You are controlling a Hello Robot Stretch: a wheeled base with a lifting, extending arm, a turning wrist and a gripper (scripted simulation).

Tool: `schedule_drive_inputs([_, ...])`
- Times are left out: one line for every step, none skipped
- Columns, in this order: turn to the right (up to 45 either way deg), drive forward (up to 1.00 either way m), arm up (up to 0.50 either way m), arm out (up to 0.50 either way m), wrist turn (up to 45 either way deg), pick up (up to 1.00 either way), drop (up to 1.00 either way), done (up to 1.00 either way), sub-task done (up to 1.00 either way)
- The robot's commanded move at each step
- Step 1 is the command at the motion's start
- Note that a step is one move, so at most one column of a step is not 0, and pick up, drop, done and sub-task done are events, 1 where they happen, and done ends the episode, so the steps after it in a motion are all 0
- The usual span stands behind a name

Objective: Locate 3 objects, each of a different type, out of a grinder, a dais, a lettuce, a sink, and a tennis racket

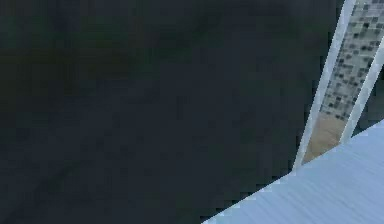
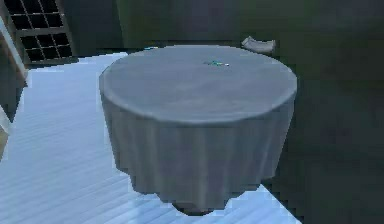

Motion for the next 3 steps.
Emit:
schedule_drive_inputs([15.0, 0.00, 0.00, 0.00, 0.0, 0.00, 0.00, 0.00, 0.00])
schedule_drive_inputs([0.0, 0.40, 0.00, 0.00, 0.0, 0.00, 0.00, 0.00, 0.00])
schedule_drive_inputs([39.0, 0.00, 0.00, 0.00, 0.0, 0.00, 0.00, 0.00, 0.00])
